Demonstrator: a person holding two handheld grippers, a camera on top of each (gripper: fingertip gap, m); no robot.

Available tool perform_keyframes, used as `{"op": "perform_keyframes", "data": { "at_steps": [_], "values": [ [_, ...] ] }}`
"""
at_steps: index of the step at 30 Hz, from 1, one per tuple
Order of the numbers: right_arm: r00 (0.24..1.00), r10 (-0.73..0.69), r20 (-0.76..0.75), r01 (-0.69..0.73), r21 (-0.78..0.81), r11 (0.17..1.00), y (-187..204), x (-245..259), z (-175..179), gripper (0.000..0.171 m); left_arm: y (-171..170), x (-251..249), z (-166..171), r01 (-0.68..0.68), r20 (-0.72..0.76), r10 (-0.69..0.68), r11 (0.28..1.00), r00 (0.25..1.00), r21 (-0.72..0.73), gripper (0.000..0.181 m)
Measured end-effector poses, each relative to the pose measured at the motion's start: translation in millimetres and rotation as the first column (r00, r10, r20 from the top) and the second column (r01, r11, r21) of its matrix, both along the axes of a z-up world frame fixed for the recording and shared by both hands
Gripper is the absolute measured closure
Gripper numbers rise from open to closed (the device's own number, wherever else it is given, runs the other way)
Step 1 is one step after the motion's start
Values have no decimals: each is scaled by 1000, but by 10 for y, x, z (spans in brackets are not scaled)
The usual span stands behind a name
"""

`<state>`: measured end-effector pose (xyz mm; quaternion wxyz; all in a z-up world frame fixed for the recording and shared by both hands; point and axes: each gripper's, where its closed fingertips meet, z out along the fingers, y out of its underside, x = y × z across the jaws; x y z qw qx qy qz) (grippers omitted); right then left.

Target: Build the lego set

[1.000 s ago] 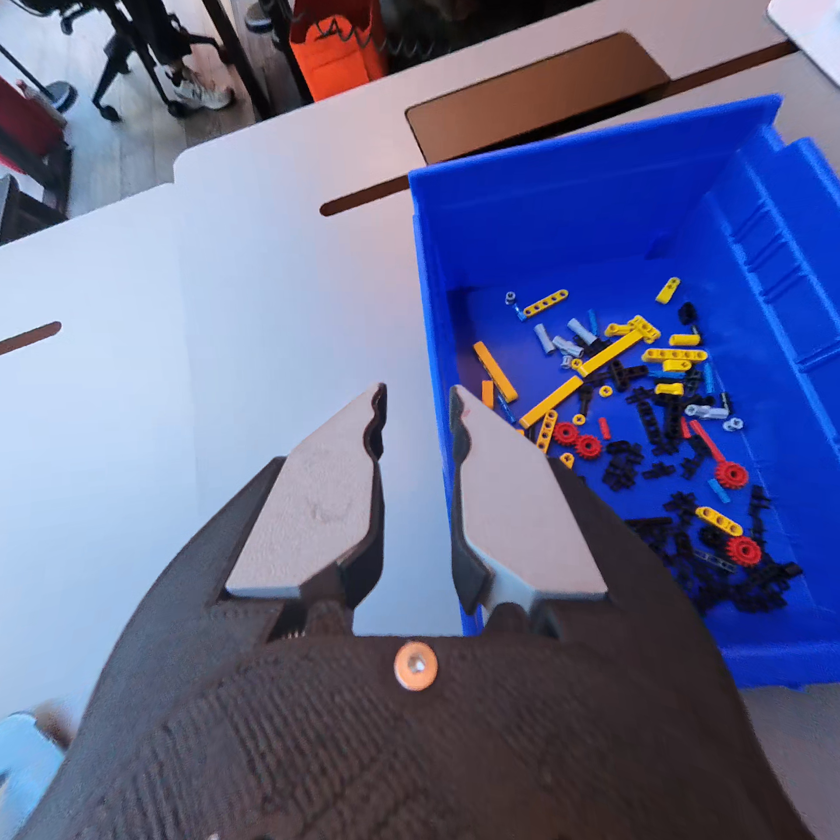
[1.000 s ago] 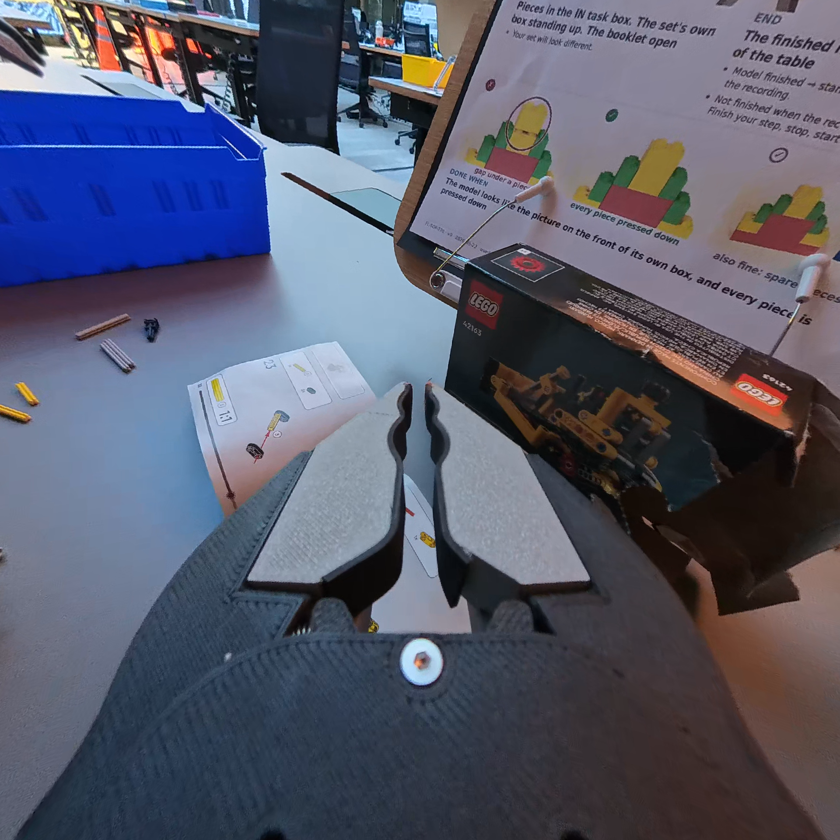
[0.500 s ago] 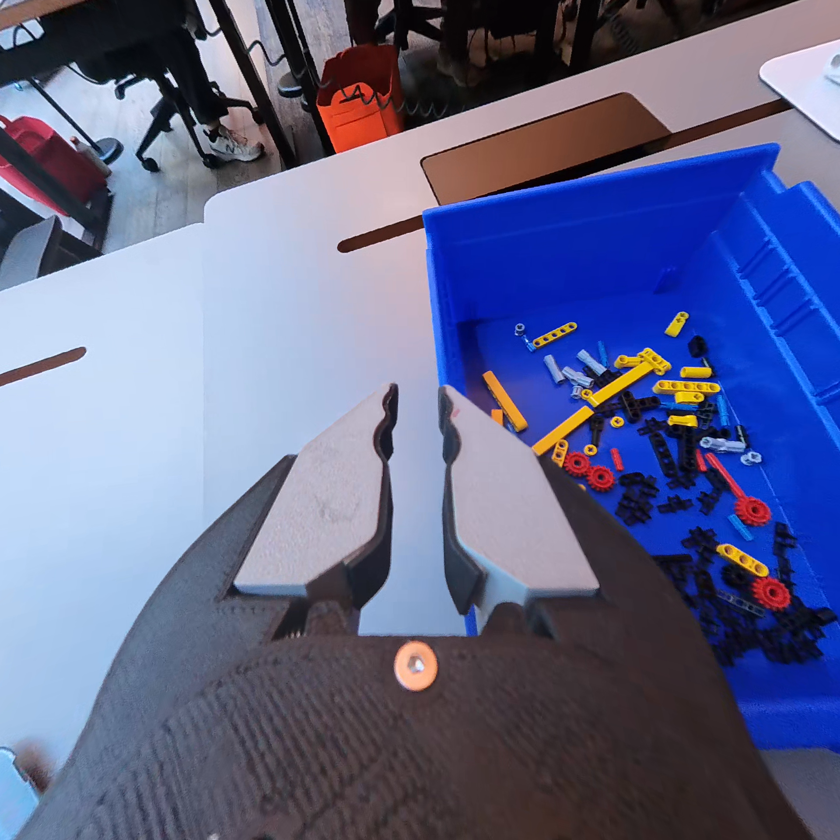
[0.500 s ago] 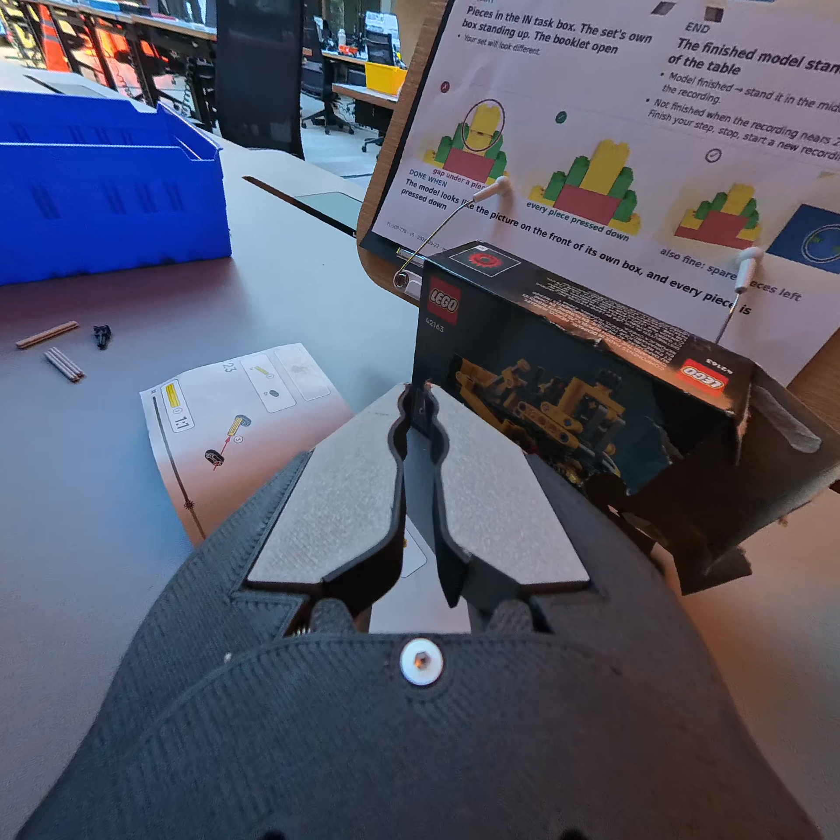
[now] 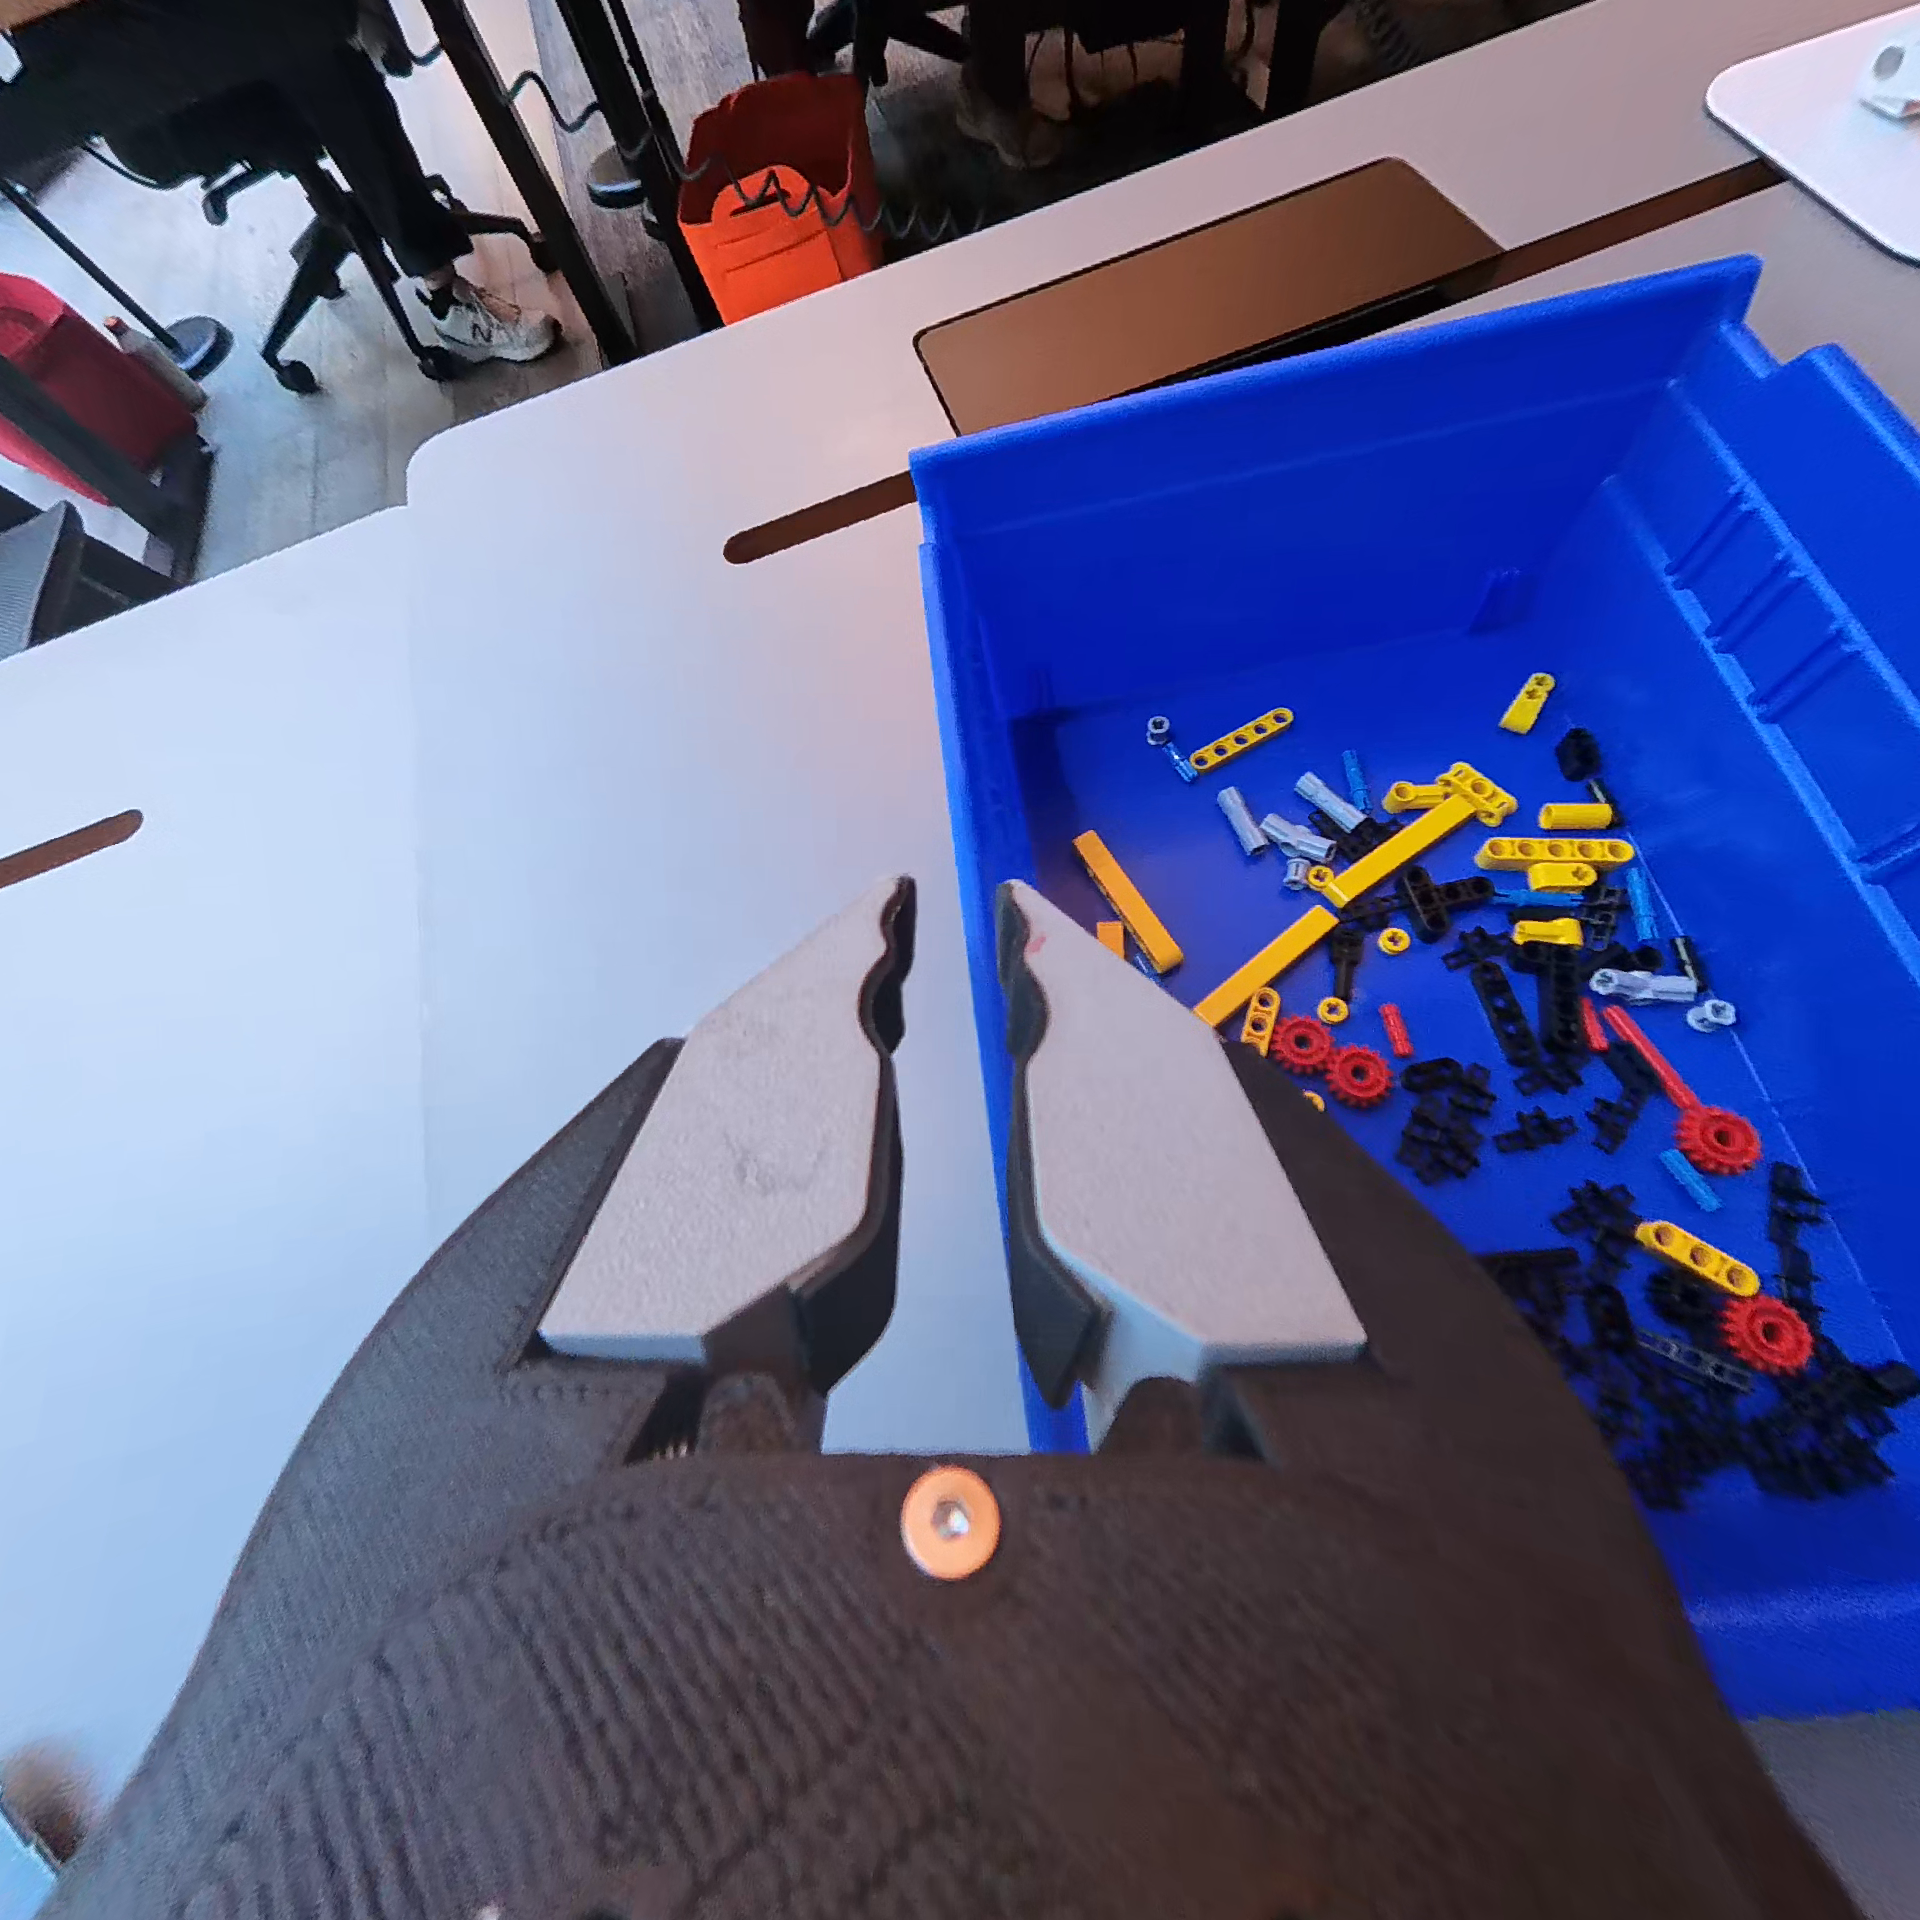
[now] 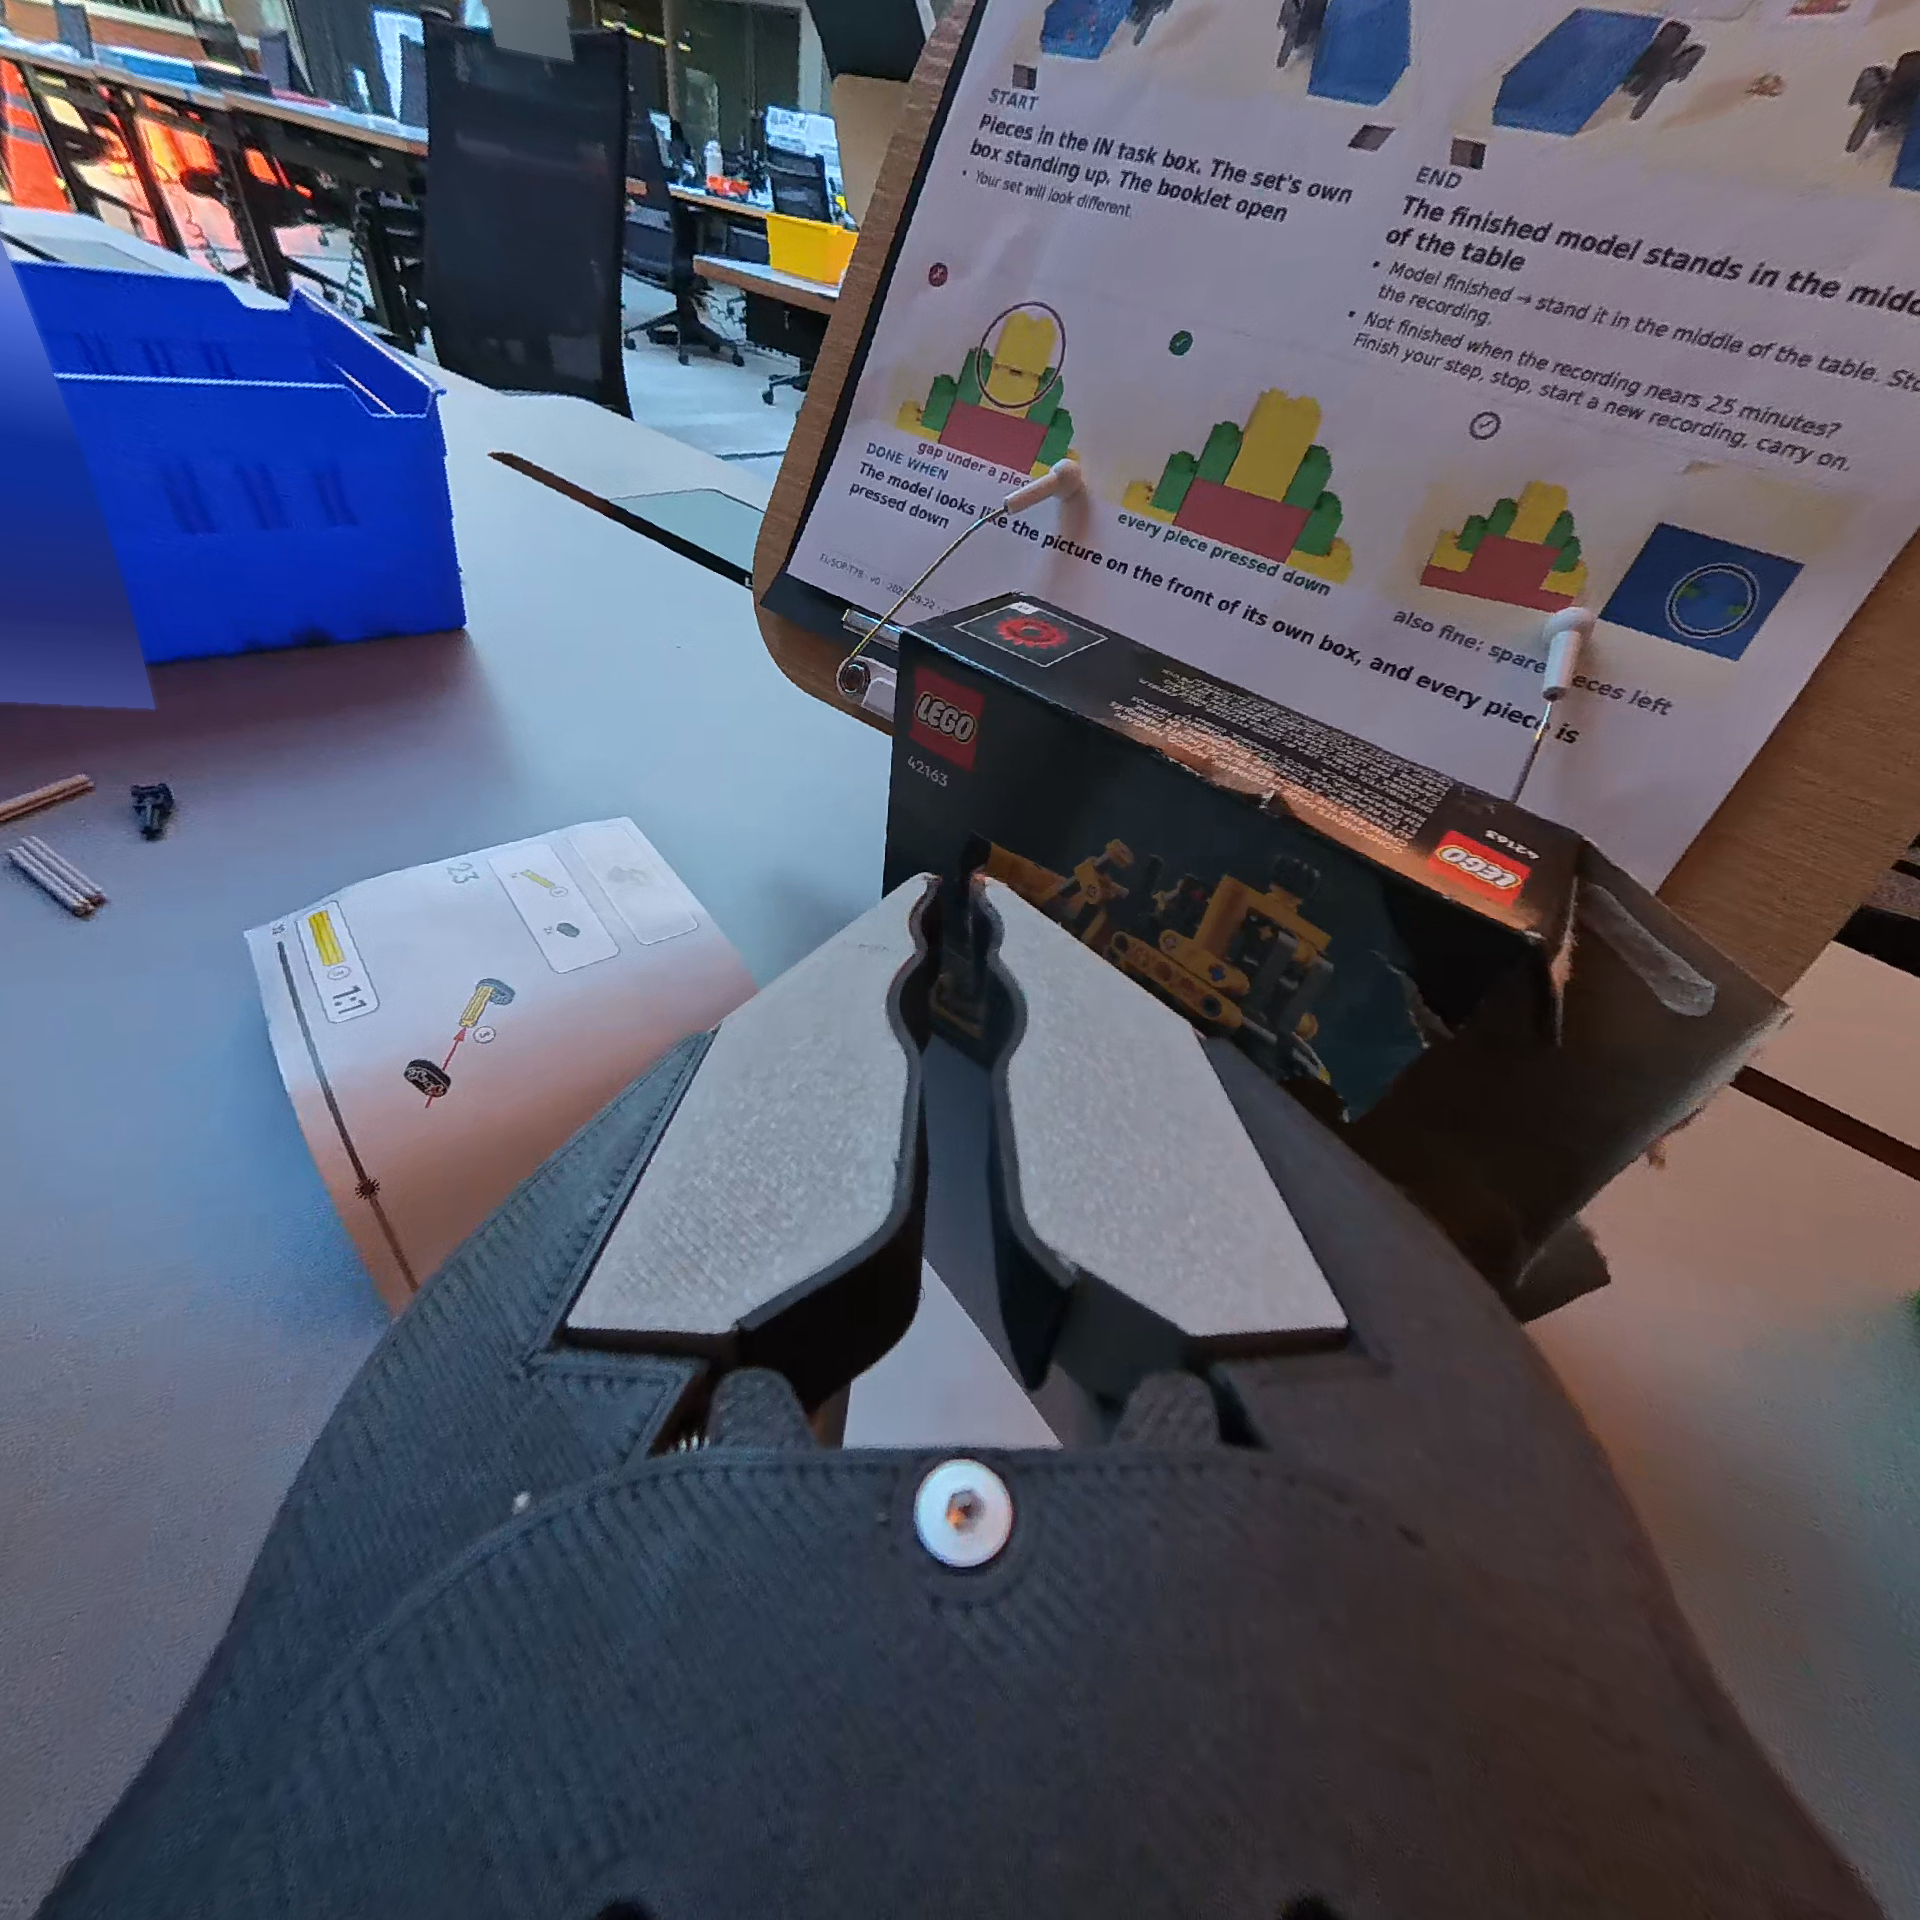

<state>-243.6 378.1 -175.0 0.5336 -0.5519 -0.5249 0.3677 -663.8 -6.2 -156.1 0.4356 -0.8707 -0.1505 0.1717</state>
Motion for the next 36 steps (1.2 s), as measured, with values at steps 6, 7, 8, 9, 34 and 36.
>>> {"op": "perform_keyframes", "data": {
  "at_steps": [6,7,8,9,34,36],
  "values": [
    [1000,18,5,-18,-12,1000,-32,-36,-32,171,27,-22,39,-10,-51,10,1000,999,9,173],
    [1000,22,6,-22,-13,1000,-38,-41,-36,170,28,-33,40,-16,-56,16,1000,998,10,173],
    [1000,26,5,-26,-14,1000,-47,-44,-36,171,28,-42,43,-20,-60,21,1000,998,12,173],
    [1000,29,4,-29,-15,999,-54,-46,-36,171,28,-46,49,-21,-61,22,1000,998,18,173],
    [943,209,259,-230,53,972,-709,-507,-465,171,30,-35,124,-19,-90,25,997,996,72,174],
    [954,193,228,-209,45,977,-656,-498,-427,171,31,-36,130,-17,-84,24,996,996,82,174]
  ]
}}
